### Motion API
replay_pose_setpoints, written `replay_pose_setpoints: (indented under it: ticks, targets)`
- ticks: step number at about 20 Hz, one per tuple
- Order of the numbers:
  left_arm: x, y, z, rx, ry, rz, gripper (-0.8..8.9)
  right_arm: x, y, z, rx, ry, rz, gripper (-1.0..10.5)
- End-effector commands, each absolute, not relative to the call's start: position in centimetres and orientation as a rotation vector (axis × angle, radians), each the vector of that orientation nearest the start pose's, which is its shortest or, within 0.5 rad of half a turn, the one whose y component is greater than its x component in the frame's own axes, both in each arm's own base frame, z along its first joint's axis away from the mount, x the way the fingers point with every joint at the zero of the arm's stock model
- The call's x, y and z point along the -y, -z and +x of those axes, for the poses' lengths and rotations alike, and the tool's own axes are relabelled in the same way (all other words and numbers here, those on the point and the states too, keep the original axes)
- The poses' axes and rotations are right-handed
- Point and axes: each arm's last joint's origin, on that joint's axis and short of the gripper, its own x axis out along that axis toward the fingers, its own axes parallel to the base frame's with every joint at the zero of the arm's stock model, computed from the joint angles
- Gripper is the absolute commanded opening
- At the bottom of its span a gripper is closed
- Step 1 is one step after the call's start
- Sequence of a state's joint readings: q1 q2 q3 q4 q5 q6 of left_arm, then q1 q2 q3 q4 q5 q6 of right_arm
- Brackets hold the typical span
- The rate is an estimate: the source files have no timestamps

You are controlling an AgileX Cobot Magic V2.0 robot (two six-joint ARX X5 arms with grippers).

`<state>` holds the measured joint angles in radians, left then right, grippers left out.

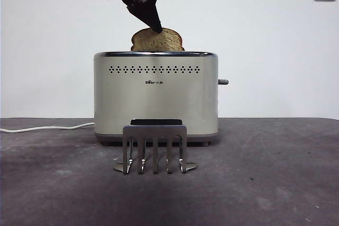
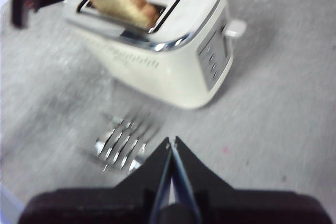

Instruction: Pick up a slice of bread from the rack,put the bread on the toaster,press the button

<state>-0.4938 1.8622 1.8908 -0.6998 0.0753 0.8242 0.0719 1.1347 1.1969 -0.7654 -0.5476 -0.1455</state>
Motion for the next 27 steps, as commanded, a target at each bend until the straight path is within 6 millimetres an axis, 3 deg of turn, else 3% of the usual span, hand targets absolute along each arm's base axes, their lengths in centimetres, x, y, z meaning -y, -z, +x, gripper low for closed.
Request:
replay_pose_setpoints:
  ticks: [1,4,8,15,22,27]
  targets:
    - [19.8,-37.0,36.2,-0.398,0.763,0.845,2.62,-3.2,-35.4,23.3,-0.632,-0.639,0.049,-0.1]
    - [19.1,-38.7,35.2,-0.380,0.711,0.775,2.62,-3.4,-34.9,25.4,-0.595,-0.626,0.082,-0.1]
    - [17.6,-42.3,32.3,-0.335,0.666,0.659,2.62,-3.7,-33.5,29.0,-0.552,-0.617,0.157,-0.1]
    - [13.6,-48.4,24.6,-0.283,0.618,0.433,2.60,-4.6,-29.2,35.8,-0.505,-0.721,0.413,-0.1]
    - [11.6,-50.3,20.6,-0.263,0.656,0.365,2.60,-5.2,-26.1,39.8,-0.550,-0.725,0.466,-0.1]
    - [10.9,-50.6,19.2,-0.270,0.682,0.358,2.60,-5.9,-25.0,41.9,-0.571,-0.731,0.475,-0.1]
